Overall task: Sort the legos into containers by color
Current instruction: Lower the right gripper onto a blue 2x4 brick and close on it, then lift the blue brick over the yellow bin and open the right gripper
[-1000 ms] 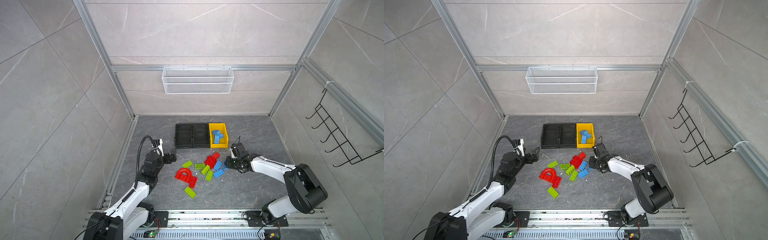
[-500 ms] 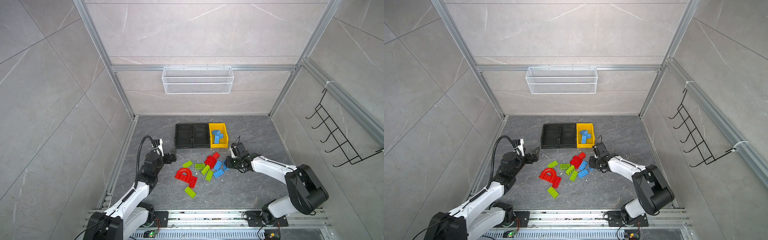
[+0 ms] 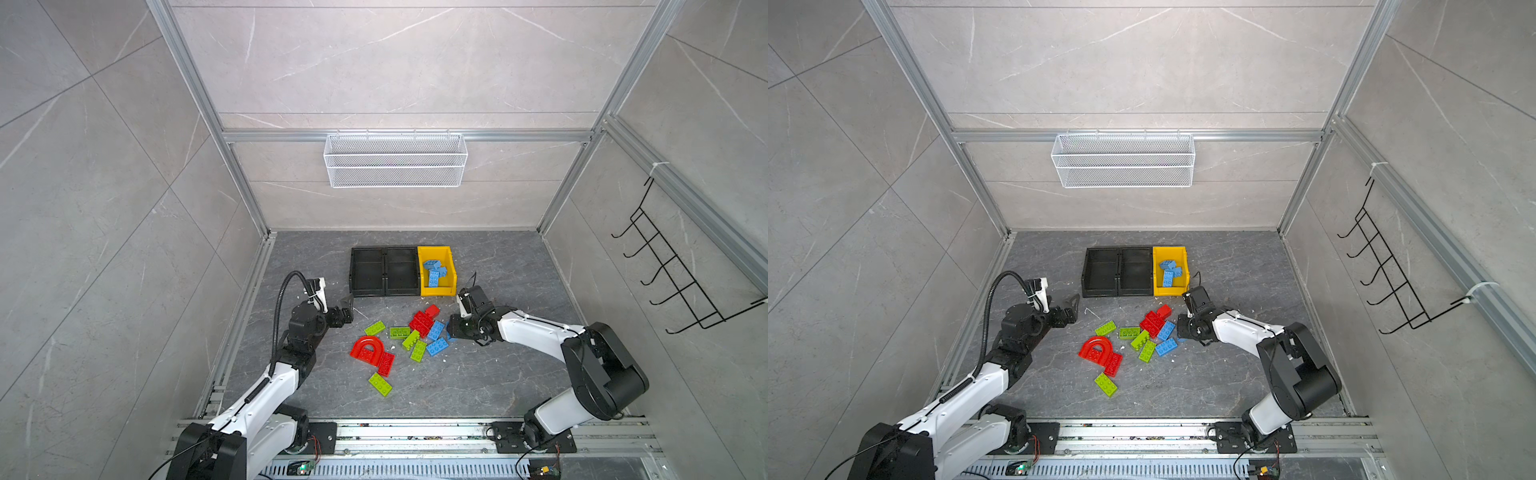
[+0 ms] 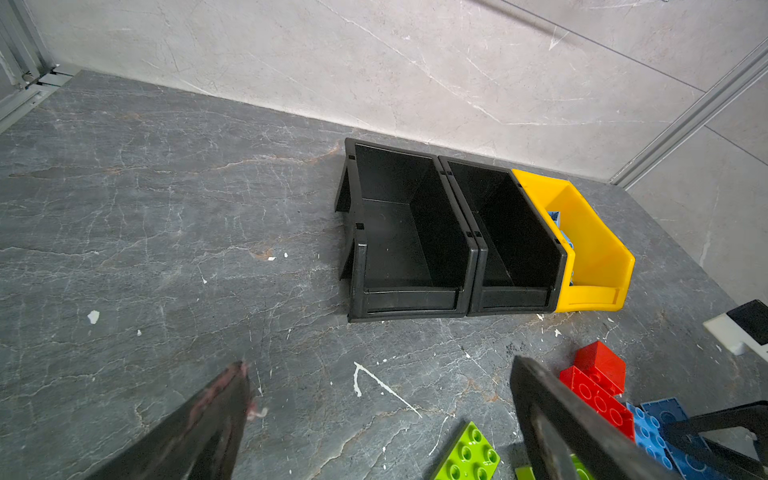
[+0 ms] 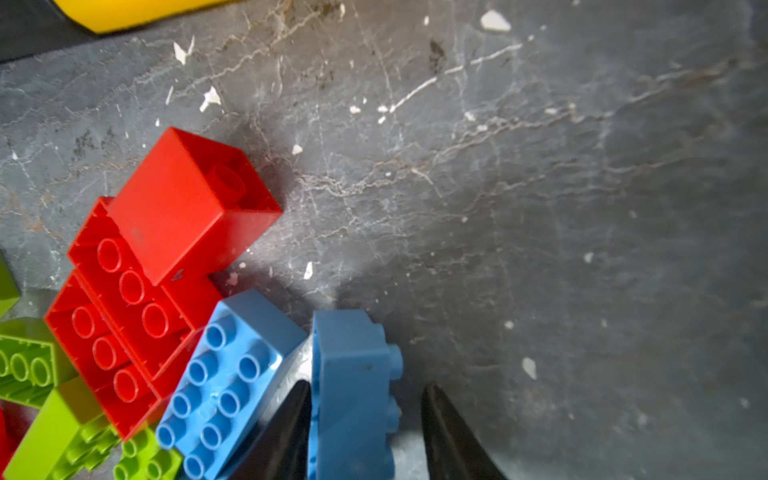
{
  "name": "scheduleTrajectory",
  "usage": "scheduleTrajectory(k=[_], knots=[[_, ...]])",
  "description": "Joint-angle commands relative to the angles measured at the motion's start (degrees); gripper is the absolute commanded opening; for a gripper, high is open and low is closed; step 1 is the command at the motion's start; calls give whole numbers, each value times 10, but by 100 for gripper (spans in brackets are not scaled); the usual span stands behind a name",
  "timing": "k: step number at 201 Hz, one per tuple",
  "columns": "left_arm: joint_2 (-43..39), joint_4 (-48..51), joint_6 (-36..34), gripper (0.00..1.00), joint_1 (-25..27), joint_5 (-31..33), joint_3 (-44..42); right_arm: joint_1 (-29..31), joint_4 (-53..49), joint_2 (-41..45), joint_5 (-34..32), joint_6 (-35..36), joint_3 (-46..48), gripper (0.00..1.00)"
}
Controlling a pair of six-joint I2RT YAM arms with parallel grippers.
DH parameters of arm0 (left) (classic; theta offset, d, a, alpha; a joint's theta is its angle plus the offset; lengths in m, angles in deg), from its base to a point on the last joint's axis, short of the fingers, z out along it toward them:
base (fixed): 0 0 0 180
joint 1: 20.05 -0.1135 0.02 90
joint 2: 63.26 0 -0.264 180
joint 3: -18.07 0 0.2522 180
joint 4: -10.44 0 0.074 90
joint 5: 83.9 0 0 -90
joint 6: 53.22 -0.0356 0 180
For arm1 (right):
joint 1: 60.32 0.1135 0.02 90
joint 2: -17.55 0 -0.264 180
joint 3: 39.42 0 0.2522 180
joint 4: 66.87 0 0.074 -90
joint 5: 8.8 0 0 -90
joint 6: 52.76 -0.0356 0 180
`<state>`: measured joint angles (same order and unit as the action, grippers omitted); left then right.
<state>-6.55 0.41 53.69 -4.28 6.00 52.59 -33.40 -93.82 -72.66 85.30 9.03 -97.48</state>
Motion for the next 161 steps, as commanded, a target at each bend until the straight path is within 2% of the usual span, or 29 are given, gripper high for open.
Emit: scheduleTrajectory(k=[1, 91, 132, 161], knots=[[1, -22, -11, 100, 1, 1, 8, 7, 5, -14, 2, 15, -19, 43], [-7, -18, -11, 100, 1, 1, 8, 7, -33, 2, -29, 25, -46, 29], [-12, -16, -10, 100, 1, 1, 7, 5, -94, 33, -64, 65, -117, 29], [-15, -15, -10, 100, 2, 0, 8, -8, -112, 12, -86, 107, -194, 29]])
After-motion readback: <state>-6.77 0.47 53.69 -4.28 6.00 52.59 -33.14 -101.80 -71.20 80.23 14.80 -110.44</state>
